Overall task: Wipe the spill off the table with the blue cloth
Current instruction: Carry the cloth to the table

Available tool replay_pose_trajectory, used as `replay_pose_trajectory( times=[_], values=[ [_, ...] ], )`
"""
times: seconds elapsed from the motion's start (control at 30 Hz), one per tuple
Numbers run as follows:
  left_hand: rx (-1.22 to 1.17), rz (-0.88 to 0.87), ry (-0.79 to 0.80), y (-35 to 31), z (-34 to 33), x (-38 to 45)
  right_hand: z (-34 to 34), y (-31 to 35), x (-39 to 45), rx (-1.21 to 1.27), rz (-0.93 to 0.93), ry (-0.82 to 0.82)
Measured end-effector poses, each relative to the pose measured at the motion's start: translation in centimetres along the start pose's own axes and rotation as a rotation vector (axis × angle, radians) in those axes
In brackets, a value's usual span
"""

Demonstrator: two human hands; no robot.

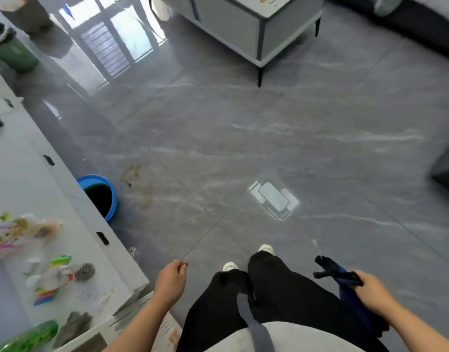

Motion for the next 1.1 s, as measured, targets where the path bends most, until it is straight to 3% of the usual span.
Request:
replay_pose_trajectory(
  times=[0.23, 0.63, 1.1],
  values=[
    [0.062, -0.037, 0.067, -5.7, -1.7, 2.3, 3.2, -3.2, 1.2, 0.165, -0.072, -0.067],
    [0.023, 0.051, 0.155, -12.0, -0.6, 8.6, 10.2, 0.1, 4.8, 0.326, -0.125, -0.176],
    [0.187, -0.288, 0.294, -38.9, -1.3, 19.3, 13.4, -3.1, 6.9, 0.515, -0.41, -0.262]
  ],
)
Point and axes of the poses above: each hand's wrist, its own x-axis towards the middle knuckle, its own z-axis out of the back of the hand, y = z × x, the point moved 8 cm from there along x, towards the middle knuckle, and after that the axes turned 3 degrees about -z, right-handed, at the moved point
